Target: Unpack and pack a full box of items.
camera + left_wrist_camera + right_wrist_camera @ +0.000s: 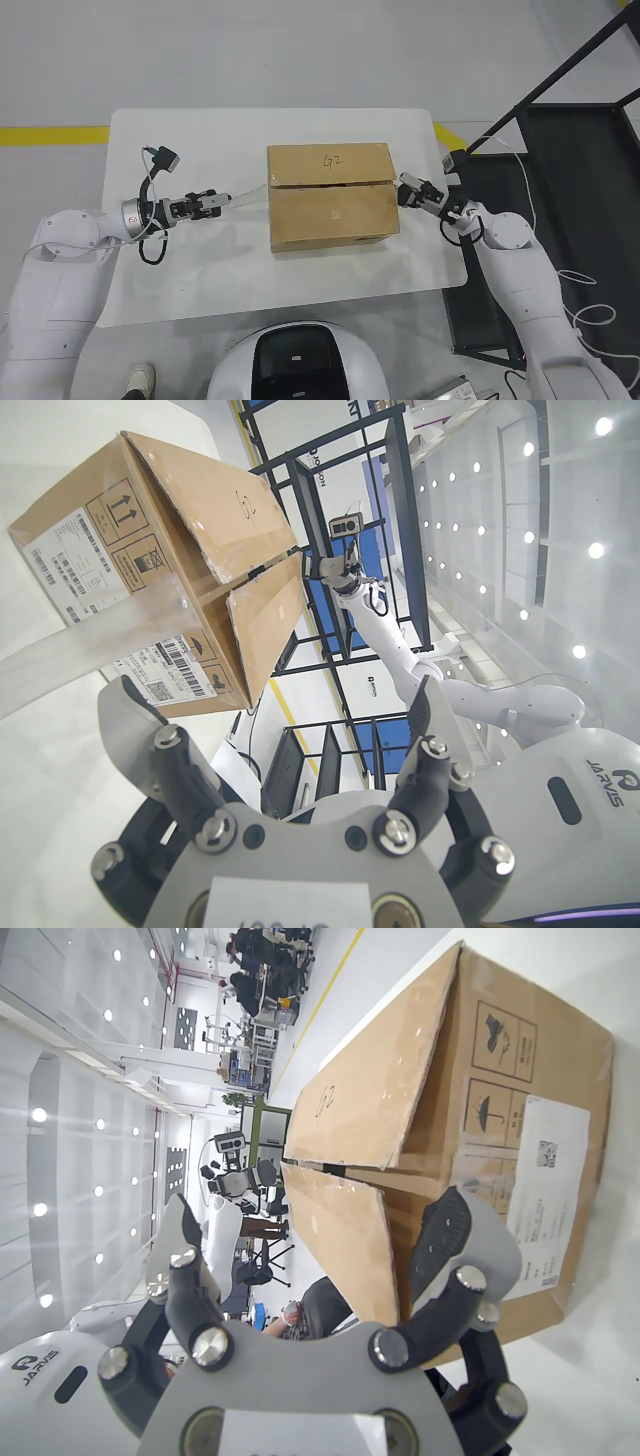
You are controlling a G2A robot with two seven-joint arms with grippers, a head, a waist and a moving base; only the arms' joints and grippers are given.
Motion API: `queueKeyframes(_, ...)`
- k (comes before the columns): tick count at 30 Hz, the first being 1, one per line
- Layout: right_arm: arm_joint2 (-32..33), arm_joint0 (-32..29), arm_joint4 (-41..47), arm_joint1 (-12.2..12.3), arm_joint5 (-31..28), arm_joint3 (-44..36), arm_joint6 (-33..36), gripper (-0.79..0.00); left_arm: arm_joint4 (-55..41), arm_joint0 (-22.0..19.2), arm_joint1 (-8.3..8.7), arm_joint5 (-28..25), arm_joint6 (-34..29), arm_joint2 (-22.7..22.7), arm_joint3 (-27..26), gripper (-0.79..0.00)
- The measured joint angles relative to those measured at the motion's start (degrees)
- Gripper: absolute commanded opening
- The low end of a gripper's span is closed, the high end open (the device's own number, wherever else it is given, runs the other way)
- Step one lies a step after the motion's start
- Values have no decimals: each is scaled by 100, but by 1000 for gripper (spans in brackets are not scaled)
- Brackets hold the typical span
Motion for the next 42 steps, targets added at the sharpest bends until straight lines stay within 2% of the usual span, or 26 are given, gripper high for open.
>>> queueKeyframes(6, -41, 70, 506, 0, 4, 97, 529, 0, 0, 0, 0, 0, 0, 0, 0, 0)
queueKeyframes(14, 205, -3, 1226, 98, 260, 65, 1704, 0, 0, 0, 0, 0, 0, 0, 0, 0)
queueKeyframes(19, 338, -272, 1372, 188, 600, -372, 2407, 0, 0, 0, 0, 0, 0, 0, 0, 0)
queueKeyframes(23, 352, -635, 1373, 243, 858, -900, 2654, 0, 0, 0, 0, 0, 0, 0, 0, 0)
queueKeyframes(29, 215, -1170, 1031, 293, 855, -1528, 2652, 0, 0, 0, 0, 0, 0, 0, 0, 0)
queueKeyframes(36, -174, -1345, 520, 277, 635, -1552, 2368, 0, 0, 0, 0, 0, 0, 0, 0, 0)
queueKeyframes(42, -536, -1228, -491, 232, 330, -1337, 1457, 0, 0, 0, 0, 0, 0, 0, 0, 0)
